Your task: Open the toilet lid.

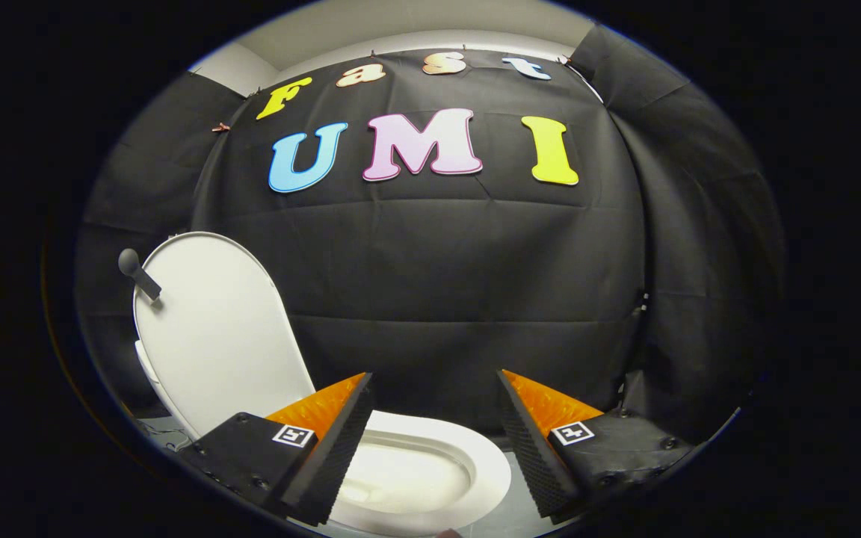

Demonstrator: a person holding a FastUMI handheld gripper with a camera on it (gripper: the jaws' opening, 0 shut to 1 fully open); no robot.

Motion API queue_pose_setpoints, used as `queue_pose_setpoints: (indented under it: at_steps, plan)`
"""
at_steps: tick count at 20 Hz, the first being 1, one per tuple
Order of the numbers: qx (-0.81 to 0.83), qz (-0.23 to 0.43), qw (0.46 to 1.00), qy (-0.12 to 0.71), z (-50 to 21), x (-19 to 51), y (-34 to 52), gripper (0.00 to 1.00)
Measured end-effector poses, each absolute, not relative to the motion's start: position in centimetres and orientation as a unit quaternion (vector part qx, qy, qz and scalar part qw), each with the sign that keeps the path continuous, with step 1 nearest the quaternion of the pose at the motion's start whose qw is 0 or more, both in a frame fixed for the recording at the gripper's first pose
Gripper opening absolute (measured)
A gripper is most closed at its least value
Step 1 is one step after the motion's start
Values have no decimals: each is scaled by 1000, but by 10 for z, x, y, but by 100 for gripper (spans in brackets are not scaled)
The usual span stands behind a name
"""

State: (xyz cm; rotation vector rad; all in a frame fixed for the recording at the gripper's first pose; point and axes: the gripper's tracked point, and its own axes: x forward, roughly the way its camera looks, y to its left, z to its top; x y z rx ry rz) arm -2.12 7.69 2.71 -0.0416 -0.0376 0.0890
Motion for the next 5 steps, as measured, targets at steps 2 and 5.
queue_pose_setpoints:
  at_steps: [2,5]
  plan:
    - [-20,44,999,-17,25,-20,77,99]
    - [-21,43,999,-16,25,-20,76,99]
